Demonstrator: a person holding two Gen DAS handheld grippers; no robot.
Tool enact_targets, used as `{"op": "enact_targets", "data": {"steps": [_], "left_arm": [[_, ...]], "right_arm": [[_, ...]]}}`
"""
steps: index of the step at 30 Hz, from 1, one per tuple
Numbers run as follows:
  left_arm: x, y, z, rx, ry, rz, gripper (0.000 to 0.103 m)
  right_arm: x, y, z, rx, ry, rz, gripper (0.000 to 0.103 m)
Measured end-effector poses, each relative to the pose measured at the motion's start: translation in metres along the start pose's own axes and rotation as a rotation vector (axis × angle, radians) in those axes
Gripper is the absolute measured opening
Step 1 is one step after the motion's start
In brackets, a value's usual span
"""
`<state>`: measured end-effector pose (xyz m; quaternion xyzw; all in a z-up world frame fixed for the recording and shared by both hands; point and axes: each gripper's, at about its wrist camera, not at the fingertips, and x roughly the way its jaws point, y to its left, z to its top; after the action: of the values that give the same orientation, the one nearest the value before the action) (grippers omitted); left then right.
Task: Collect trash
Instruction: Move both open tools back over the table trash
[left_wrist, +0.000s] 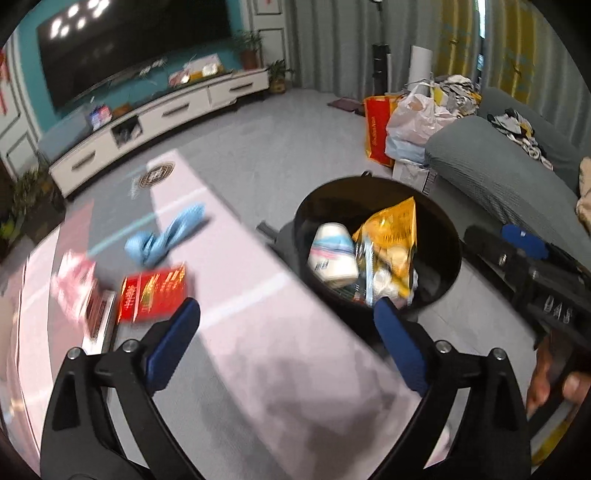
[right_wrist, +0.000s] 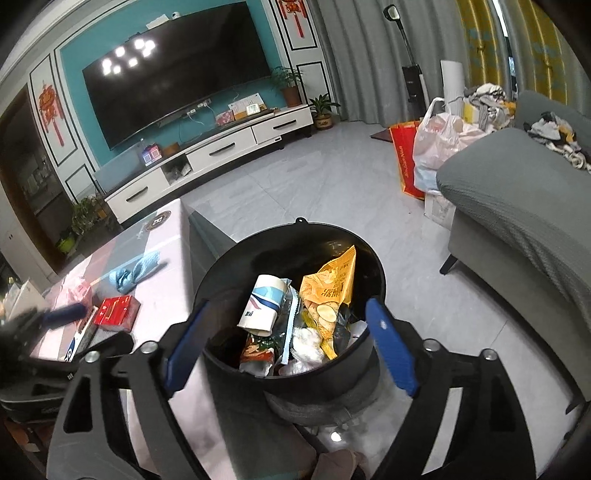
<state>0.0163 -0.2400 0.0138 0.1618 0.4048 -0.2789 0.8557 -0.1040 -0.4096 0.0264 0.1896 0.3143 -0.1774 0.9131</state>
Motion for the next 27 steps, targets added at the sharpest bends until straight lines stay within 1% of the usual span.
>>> {"op": "enact_targets", "data": {"steps": [4, 8, 12, 14, 17, 21, 23, 25, 27], "left_arm": [[-0.023, 0.028, -0.026, -0.078, 0.031, -0.012, 0.100], [-0.045, 0.056, -0.052, -0.167, 0.051, 0.000, 0.100], [-0.065, 0.087, -0.078, -0.256, 0.065, 0.033, 0.100], [-0.074, 0.096, -0.087, -0.283, 0.063, 0.058, 0.100], [-0.086, 0.109, -0.102, -0.323, 0.054, 0.072, 0.100], [-0.107, 0.127, -0.119, -0.386, 0.016, 0.079, 0.100], [-0.118, 0.138, -0.127, -0.434, -0.015, 0.079, 0.100], [-0.128, 0.151, -0.135, -0.496, -0.051, 0.071, 0.100], [-0.141, 0.167, -0.146, -0.571, -0.119, 0.035, 0.100]], "right_arm": [[-0.014, 0.012, -0.003, -0.018, 0.005, 0.001, 0.091], [-0.029, 0.029, -0.006, -0.044, 0.008, 0.015, 0.092], [-0.042, 0.048, -0.008, -0.082, 0.002, 0.027, 0.093], [-0.048, 0.058, -0.008, -0.106, 0.001, 0.032, 0.093], [-0.056, 0.073, -0.009, -0.134, -0.004, 0.044, 0.093], [-0.061, 0.094, -0.012, -0.179, -0.004, 0.060, 0.093], [-0.061, 0.102, -0.014, -0.194, 0.003, 0.069, 0.093], [-0.060, 0.113, -0.018, -0.211, 0.018, 0.088, 0.093], [-0.057, 0.125, -0.023, -0.234, 0.035, 0.108, 0.093]]}}
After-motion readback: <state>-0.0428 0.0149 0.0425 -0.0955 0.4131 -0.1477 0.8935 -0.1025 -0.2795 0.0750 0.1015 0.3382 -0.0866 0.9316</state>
